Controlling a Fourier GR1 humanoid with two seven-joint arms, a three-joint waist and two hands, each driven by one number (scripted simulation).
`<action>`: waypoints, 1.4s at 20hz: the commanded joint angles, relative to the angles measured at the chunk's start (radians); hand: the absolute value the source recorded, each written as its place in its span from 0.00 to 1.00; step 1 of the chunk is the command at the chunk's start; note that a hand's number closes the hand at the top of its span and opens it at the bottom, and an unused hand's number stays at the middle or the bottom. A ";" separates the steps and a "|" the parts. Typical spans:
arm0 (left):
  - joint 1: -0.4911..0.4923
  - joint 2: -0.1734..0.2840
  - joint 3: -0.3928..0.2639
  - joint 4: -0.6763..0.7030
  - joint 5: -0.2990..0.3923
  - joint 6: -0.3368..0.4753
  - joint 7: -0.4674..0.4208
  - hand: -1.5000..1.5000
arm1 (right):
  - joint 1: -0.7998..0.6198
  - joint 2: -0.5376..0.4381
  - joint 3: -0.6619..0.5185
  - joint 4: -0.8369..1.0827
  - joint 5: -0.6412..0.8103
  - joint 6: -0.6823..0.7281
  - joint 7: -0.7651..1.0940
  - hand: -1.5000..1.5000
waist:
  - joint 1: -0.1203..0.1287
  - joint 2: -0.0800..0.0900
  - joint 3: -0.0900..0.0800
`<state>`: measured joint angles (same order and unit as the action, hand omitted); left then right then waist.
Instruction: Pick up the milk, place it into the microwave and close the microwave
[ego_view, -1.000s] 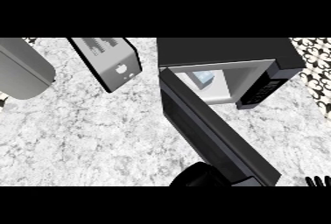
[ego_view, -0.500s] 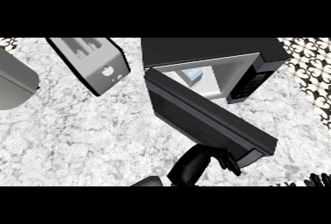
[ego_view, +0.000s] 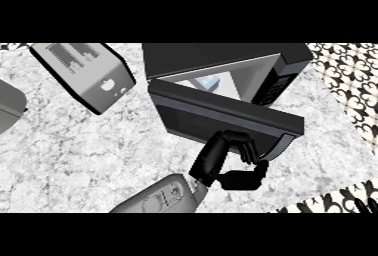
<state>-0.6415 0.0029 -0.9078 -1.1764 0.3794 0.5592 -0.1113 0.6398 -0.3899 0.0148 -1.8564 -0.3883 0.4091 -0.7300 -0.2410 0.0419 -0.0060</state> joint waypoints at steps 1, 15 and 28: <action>-0.077 -0.003 0.060 0.035 0.087 0.024 -0.037 1.00 | 0.006 -0.025 0.020 -0.042 -0.025 0.068 -0.017 0.00 | -0.040 0.009 0.000; -0.251 -0.003 0.157 0.230 0.253 0.014 -0.139 1.00 | 0.009 -0.091 0.008 -0.137 -0.121 0.076 0.054 0.00 | -0.113 0.035 0.004; -0.332 -0.003 0.190 0.365 0.353 -0.009 -0.228 1.00 | 0.005 -0.138 -0.014 -0.217 -0.172 0.090 0.084 0.00 | -0.155 0.046 0.006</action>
<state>-0.9366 -0.0001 -0.7379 -0.8667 0.7013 0.5701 -0.3189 0.6539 -0.5169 0.0160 -2.0632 -0.5544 0.4716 -0.6237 -0.3858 0.0794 -0.0013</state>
